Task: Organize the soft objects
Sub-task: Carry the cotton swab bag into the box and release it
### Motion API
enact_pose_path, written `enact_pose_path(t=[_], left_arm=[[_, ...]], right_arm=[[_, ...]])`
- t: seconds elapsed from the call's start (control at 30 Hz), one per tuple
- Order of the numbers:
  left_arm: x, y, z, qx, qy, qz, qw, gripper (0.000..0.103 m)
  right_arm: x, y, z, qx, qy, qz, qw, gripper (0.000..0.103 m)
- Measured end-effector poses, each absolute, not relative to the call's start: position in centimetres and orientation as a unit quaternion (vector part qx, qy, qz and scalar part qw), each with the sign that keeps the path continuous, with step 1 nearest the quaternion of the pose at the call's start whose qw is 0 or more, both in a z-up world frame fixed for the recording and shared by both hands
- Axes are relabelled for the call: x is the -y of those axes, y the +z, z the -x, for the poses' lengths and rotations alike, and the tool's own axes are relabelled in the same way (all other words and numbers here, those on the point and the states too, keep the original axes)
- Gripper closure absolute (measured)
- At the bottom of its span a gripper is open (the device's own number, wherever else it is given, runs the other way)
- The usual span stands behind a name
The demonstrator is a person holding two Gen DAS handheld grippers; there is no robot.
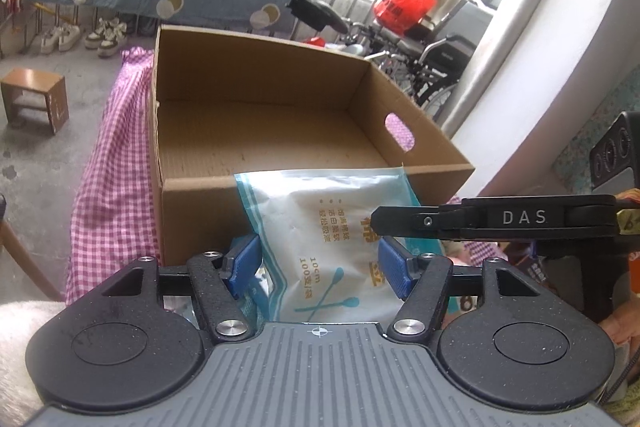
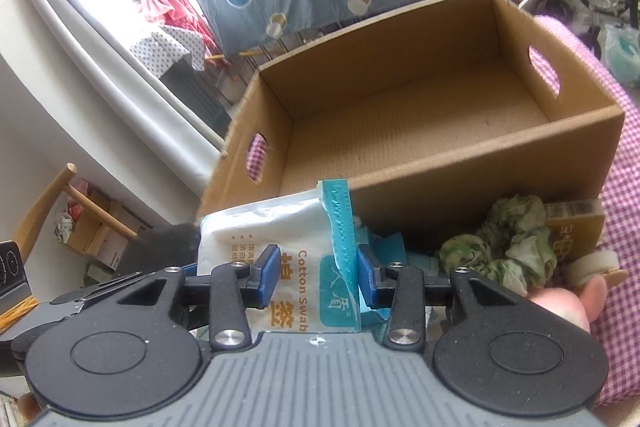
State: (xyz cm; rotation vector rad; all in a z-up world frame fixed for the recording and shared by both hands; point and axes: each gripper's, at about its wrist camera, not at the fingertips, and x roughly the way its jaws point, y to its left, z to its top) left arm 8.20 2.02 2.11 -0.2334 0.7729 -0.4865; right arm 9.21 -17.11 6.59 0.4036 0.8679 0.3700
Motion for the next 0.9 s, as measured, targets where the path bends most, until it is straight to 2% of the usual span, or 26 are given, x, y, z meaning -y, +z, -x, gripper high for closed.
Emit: enact_pose_path(t=[0.3,0.47,0.63,0.9], left_arm=[[-2.0,5.9,-8.2,-0.319,-0.220,0.101,0.916,0.039],[-2.2,7.7,-10.6,-0.303,-0.221,0.096,0.922,0.039],[-2.4,8.0,-15.0,-0.318,-0.224,0.100,0.916,0.038],[-1.7,5.6,-24.6,-0.385,-0.200,0.106,0.895,0.038]], right_arm=[[17.0,10.7,-9.5,-0.371,0.204,-0.183,0.887,0.060],[16.9,12.2,-13.0,-0.383,0.221,-0.191,0.876,0.060],[17.1,12.2,-18.4,-0.416,0.233,-0.207,0.854,0.060],[17.0,8.4,-29.3,-0.490,0.233,-0.221,0.810,0.060]])
